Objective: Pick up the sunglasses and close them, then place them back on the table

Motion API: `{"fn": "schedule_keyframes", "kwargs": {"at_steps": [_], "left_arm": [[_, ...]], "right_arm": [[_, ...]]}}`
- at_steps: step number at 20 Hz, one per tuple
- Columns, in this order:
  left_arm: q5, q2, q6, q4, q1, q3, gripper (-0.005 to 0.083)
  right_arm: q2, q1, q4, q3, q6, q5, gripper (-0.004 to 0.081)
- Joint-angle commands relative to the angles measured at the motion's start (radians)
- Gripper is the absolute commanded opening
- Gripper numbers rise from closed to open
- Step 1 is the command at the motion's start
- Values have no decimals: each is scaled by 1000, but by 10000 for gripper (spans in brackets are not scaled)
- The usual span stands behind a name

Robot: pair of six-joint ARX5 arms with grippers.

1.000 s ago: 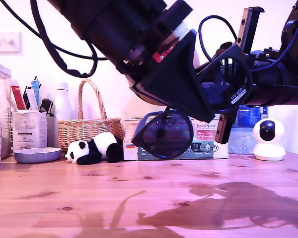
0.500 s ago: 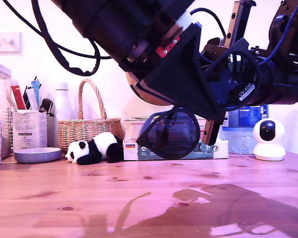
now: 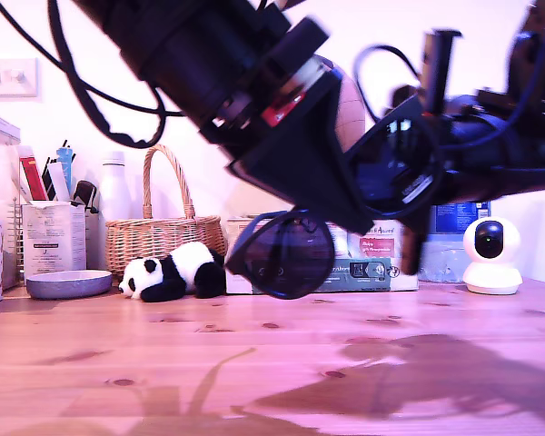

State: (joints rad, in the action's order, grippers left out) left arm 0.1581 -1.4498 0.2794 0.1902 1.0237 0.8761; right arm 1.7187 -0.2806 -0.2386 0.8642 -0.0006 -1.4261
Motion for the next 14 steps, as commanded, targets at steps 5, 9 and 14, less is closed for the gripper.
{"fn": "schedule_keyframes", "kwargs": {"at_steps": [5,9,14], "left_arm": [[49,-1,10,-6,0,-18,-24],[82,32,21,-35,5,-18,-24],[120,91,44,-57,7,-20,-24]], "right_arm": [[2,19,3,2,7,259,-13],[2,14,12,2,8,378,-13],[3,12,37,2,11,414,-13]]}}
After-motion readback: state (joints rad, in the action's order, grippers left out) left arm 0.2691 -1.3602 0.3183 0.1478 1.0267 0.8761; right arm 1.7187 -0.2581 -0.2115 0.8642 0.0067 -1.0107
